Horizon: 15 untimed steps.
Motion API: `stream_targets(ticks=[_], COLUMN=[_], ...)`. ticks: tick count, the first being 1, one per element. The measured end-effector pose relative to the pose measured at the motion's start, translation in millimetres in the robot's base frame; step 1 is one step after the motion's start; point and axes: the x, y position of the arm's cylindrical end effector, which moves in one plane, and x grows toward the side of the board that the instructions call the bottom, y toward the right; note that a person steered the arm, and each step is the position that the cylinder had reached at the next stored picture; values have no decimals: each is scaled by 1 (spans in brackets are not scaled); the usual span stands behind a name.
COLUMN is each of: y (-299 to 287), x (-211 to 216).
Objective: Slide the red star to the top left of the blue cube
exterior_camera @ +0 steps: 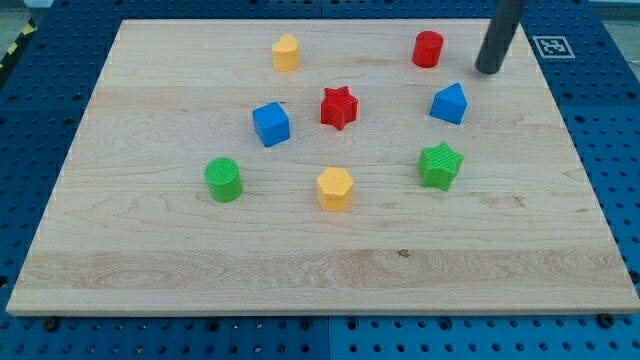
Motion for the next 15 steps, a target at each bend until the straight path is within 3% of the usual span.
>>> stream_targets(ticks=[1, 3, 5, 8, 12, 15], y=[-11, -101, -118, -136, -242, -247], x=[0, 13, 60, 89, 73, 52])
